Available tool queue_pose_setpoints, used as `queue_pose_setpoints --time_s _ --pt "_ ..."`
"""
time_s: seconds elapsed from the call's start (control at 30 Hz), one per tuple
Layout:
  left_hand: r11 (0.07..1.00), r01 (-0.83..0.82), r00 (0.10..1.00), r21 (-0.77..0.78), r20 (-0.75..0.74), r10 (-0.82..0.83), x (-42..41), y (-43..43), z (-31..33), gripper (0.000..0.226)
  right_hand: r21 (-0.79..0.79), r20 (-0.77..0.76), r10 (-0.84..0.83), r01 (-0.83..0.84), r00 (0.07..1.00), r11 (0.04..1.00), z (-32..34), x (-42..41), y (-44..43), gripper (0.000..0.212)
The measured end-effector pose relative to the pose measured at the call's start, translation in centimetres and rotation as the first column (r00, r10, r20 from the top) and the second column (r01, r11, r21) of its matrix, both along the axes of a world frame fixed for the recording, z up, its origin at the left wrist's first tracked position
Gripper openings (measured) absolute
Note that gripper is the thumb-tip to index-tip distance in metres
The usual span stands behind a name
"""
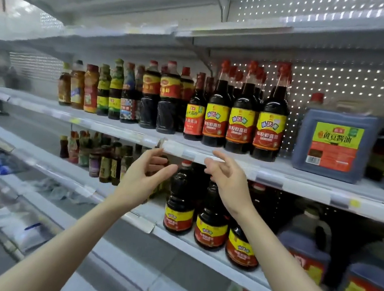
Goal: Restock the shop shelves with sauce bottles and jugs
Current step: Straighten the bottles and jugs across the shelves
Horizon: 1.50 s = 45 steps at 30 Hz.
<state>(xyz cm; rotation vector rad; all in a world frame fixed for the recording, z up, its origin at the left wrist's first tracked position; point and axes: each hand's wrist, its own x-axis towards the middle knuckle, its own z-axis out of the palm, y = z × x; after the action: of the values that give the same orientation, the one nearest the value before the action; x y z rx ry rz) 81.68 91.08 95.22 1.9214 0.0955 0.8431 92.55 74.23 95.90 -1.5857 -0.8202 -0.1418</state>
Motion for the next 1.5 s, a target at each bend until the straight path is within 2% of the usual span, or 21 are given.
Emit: queue_pose_setpoints --time_s 0.1,0.33,0.43,0.57,0.73,0.87,1.03,1.13,1.2,1.27,1.43,1.5 --pt "0.998 0.054 0.998 -0.027 -0.041 -0.055 2.7 4.2 -2.0 0.065 0.003 -0.043 -0.061 0.061 0.997 0.998 -2.3 1.3 3.4 0.061" --pt "0.98 0.188 0.959 -0.066 -0.203 -0.198 9.0 13.0 -8.2 0.053 -0.075 -0.222 -0.254 0.243 0.941 0.967 -9.6 4.9 11.3 0.047" --pt "0.965 0.229 0.933 -0.129 -0.253 -0.255 11.5 15.3 -11.1 0.056 -0.094 -0.274 -0.323 0.309 0.906 0.946 -12.6 6.0 13.6 0.046" --pt "0.945 0.247 0.906 -0.216 -0.294 -0.304 14.0 16.5 -14.8 0.074 -0.111 -0.317 -0.416 0.403 0.852 0.909 -16.2 7.2 15.5 0.05" --pt "0.927 0.269 0.881 -0.261 -0.323 -0.346 17.4 17.2 -19.1 0.077 -0.127 -0.321 -0.488 0.473 0.812 0.872 -20.1 8.5 17.1 0.059" --pt "0.914 0.281 0.884 -0.294 -0.292 -0.366 19.6 16.9 -21.5 0.074 -0.099 -0.332 -0.503 0.501 0.798 0.86 -22.6 9.5 17.8 0.064" --pt "0.886 0.309 0.884 -0.345 -0.239 -0.401 21.9 16.1 -23.6 0.066 -0.03 -0.34 -0.48 0.501 0.808 0.865 -25.2 11.7 18.4 0.059" --pt "0.827 0.374 0.861 -0.419 -0.174 -0.477 22.9 15.3 -24.4 0.047 -0.043 -0.303 -0.474 0.485 0.827 0.873 -26.7 12.9 18.4 0.062" --pt "0.803 0.42 0.846 -0.422 -0.139 -0.515 23.7 15.1 -25.2 0.029 -0.056 -0.297 -0.458 0.463 0.838 0.885 -27.2 13.5 18.3 0.064" --pt "0.788 0.456 0.831 -0.413 -0.119 -0.543 24.3 15.2 -25.9 0.022 -0.061 -0.311 -0.428 0.432 0.848 0.9 -27.7 14.3 18.1 0.066" --pt "0.766 0.532 0.782 -0.362 -0.136 -0.608 25.4 15.9 -27.0 0.035 -0.046 -0.281 -0.392 0.395 0.876 0.917 -29.2 15.9 18.2 0.08" --pt "0.753 0.548 0.766 -0.364 -0.143 -0.627 25.7 16.0 -27.4 0.046 -0.045 -0.271 -0.38 0.383 0.884 0.923 -29.6 16.2 18.2 0.078"
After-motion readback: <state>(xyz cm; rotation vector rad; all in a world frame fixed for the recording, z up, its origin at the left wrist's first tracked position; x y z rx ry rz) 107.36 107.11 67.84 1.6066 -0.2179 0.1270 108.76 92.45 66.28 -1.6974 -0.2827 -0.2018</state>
